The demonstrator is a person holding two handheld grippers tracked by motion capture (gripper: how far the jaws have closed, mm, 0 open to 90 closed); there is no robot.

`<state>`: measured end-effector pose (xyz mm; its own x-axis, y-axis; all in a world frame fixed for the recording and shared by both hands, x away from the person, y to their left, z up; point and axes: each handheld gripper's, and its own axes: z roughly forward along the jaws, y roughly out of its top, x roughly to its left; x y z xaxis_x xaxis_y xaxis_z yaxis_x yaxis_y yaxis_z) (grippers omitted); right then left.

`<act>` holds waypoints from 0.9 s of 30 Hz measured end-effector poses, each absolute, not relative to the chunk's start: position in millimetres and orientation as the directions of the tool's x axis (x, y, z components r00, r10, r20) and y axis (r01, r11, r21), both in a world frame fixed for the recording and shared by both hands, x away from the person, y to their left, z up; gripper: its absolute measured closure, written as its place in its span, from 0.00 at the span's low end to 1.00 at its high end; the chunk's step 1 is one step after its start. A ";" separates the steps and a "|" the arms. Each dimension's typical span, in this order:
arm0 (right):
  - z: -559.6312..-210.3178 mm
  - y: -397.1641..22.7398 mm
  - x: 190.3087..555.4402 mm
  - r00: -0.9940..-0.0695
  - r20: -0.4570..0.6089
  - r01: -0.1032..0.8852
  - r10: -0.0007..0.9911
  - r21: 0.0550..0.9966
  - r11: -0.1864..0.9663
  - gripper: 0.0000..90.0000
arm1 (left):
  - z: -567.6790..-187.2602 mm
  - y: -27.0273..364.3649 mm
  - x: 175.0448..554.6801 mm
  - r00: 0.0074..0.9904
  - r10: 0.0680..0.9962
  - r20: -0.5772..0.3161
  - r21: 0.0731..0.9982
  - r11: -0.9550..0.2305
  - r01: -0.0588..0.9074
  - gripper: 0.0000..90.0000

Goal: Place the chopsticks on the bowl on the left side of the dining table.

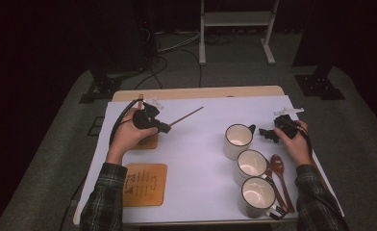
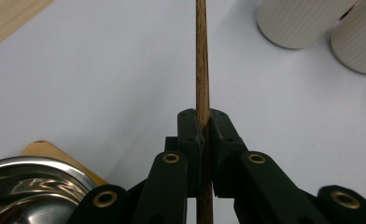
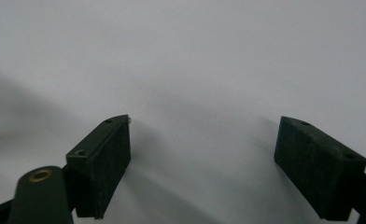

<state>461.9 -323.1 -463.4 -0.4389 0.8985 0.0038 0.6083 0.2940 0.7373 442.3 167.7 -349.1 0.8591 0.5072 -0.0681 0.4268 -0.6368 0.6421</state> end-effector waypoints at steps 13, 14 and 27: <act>-464.7 -322.6 462.1 -0.431 0.000 0.611 0.902 0.736 0.292 0.17 | -347.5 188.7 453.6 0.838 0.542 -0.063 0.651 -0.614 0.446 0.94; -464.6 -322.6 462.1 -0.431 0.000 0.611 0.902 0.736 0.292 0.17 | -347.7 190.0 454.2 0.834 0.549 -0.066 0.654 -0.607 0.452 0.94; -464.8 -322.7 462.0 -0.430 0.004 0.612 0.903 0.736 0.289 0.17 | -347.3 213.6 466.6 0.805 0.591 -0.052 0.639 -0.600 0.481 0.94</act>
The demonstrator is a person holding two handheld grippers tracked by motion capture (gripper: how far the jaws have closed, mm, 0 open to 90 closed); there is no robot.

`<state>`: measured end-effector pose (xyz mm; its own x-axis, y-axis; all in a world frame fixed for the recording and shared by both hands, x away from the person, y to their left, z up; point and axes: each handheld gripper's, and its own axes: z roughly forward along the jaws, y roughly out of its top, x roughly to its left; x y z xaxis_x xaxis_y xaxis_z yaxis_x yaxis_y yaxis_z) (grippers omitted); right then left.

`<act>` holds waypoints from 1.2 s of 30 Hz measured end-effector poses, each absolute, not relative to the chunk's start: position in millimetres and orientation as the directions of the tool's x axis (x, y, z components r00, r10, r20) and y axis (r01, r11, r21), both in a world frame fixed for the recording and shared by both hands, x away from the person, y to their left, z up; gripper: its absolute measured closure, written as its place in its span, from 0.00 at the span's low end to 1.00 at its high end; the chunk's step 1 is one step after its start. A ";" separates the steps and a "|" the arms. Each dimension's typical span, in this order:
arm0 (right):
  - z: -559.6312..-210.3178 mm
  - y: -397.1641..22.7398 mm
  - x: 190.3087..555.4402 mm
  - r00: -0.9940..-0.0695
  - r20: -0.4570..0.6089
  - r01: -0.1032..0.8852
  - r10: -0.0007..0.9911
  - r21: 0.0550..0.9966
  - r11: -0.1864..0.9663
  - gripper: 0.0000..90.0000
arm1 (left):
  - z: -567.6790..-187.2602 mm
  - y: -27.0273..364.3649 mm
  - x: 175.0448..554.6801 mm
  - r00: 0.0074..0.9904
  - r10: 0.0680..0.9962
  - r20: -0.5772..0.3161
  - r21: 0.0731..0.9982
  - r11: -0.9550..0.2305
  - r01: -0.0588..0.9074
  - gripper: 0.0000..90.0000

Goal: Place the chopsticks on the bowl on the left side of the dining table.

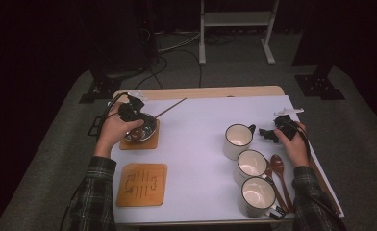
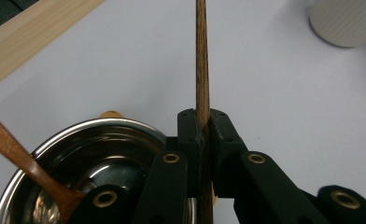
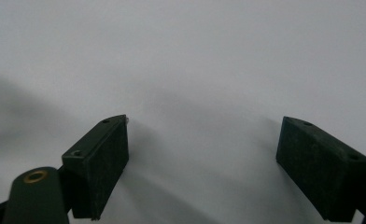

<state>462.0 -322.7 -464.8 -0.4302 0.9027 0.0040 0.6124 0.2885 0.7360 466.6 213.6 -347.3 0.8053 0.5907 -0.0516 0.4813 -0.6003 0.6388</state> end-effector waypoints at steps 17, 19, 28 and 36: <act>-464.9 -322.8 462.0 -0.431 0.004 0.612 0.902 0.736 0.289 0.17 | -359.8 235.1 478.1 0.780 0.625 -0.038 0.618 -0.599 0.510 0.94; -464.9 -322.8 462.0 -0.431 0.004 0.612 0.903 0.736 0.289 0.17 | -360.4 236.7 478.9 0.781 0.624 -0.033 0.614 -0.604 0.509 0.94; -464.9 -322.9 462.1 -0.430 0.005 0.613 0.903 0.736 0.288 0.17 | -367.0 249.7 483.8 0.765 0.643 -0.036 0.608 -0.594 0.527 0.94; -464.9 -322.9 462.1 -0.431 0.005 0.613 0.903 0.736 0.288 0.17 | -372.6 257.7 486.7 0.750 0.661 -0.039 0.599 -0.585 0.547 0.94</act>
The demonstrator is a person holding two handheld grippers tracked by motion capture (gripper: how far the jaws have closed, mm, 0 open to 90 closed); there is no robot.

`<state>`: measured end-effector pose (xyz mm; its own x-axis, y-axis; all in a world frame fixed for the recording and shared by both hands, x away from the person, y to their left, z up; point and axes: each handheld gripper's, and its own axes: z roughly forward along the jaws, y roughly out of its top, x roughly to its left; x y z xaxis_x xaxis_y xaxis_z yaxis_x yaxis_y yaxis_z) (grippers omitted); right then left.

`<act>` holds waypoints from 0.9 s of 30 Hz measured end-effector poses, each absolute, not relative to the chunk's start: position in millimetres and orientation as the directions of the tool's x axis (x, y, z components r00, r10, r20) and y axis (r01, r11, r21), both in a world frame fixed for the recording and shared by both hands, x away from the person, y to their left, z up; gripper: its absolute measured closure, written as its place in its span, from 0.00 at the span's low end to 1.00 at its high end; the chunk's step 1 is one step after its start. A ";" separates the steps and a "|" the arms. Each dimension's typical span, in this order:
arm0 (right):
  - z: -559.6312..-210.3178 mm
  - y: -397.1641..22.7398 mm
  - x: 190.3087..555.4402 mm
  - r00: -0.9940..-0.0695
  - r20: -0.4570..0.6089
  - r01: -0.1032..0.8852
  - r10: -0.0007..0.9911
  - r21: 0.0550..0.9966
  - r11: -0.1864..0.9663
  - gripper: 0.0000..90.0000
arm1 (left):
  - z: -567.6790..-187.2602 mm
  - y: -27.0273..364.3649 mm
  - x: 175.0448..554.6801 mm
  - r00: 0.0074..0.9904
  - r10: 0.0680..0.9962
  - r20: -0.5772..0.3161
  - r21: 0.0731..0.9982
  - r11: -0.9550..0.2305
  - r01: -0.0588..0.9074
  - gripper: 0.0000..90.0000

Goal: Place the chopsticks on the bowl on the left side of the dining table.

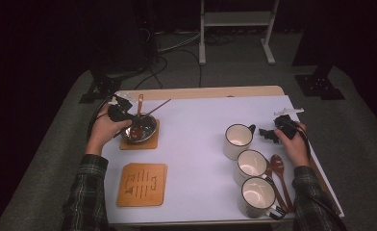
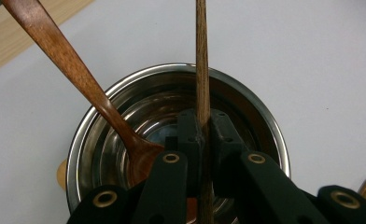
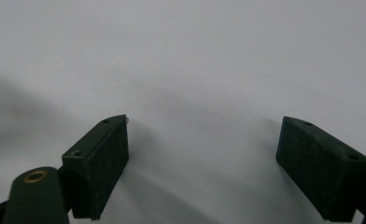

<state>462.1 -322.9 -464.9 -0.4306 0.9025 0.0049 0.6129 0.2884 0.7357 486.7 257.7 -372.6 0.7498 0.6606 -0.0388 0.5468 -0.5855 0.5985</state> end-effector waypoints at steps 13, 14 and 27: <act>-464.9 -323.0 462.2 -0.431 0.005 0.613 0.902 0.736 0.288 0.17 | -384.5 274.5 490.7 0.727 0.685 -0.045 0.581 -0.574 0.577 0.94; -464.9 -323.0 462.2 -0.431 0.005 0.613 0.902 0.736 0.288 0.17 | -384.5 274.5 490.7 0.727 0.685 -0.045 0.581 -0.574 0.577 0.94; -464.9 -322.9 462.1 -0.430 0.005 0.613 0.903 0.736 0.288 0.17 | -398.8 288.5 494.5 0.706 0.705 -0.062 0.559 -0.561 0.610 0.94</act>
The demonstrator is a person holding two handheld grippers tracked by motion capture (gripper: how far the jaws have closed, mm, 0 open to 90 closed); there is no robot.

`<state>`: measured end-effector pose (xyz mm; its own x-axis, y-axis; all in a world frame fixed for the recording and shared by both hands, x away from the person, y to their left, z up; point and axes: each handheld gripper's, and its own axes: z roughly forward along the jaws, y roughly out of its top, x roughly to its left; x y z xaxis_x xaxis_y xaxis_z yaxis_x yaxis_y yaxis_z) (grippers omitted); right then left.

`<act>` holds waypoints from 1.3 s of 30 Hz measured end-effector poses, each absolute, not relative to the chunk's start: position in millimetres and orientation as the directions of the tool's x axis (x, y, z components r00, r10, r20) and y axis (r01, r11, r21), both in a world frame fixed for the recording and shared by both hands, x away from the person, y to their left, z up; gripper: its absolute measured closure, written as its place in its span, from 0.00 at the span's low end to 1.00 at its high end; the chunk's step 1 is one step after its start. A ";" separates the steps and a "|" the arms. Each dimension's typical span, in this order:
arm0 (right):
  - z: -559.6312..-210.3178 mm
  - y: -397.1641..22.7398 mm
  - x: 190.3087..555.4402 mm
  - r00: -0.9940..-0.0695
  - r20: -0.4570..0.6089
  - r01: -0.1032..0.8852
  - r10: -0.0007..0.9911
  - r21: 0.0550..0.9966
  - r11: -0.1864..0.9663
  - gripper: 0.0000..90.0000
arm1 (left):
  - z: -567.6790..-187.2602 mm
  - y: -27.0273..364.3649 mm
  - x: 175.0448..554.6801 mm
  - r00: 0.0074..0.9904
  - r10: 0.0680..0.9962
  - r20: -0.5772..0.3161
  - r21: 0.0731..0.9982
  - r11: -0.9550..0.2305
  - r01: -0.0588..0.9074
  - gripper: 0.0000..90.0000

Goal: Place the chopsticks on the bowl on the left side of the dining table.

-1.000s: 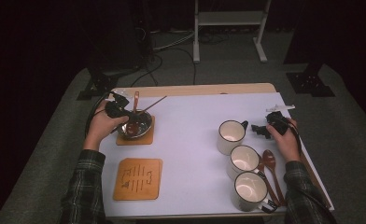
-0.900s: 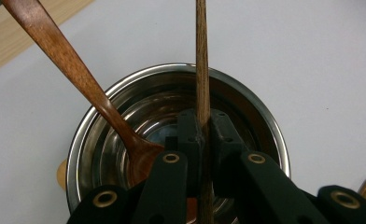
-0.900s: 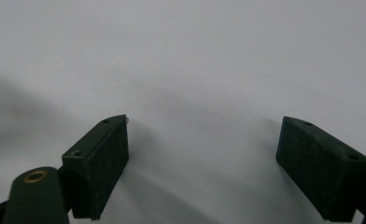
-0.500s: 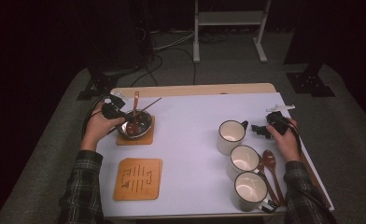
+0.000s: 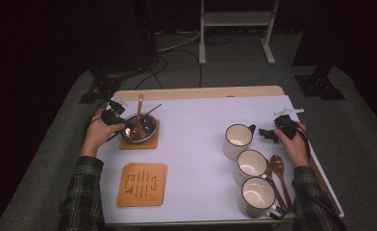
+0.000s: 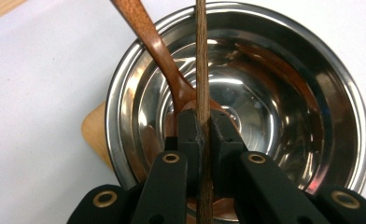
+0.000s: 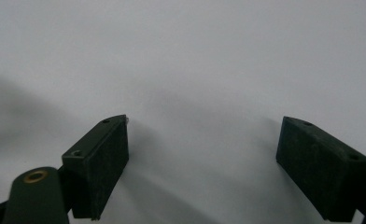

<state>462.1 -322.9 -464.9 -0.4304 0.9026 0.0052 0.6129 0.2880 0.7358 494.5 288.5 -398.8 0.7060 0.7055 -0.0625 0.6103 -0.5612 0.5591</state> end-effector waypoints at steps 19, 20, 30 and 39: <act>-464.9 -322.9 462.1 -0.431 0.004 0.612 0.902 0.736 0.289 0.17 | -398.7 288.8 495.2 0.703 0.708 -0.064 0.579 -0.548 0.604 0.88; -464.9 -322.9 462.1 -0.431 0.004 0.612 0.902 0.736 0.289 0.17 | -398.7 288.8 495.2 0.703 0.708 -0.064 0.579 -0.548 0.604 0.88; -464.9 -322.9 462.0 -0.431 0.004 0.612 0.902 0.736 0.289 0.17 | -390.8 290.2 492.2 0.694 0.716 -0.067 0.620 -0.516 0.592 0.73; -464.9 -322.9 462.1 -0.430 0.005 0.613 0.903 0.736 0.288 0.17 | -379.4 287.9 487.6 0.685 0.725 -0.076 0.650 -0.485 0.585 0.57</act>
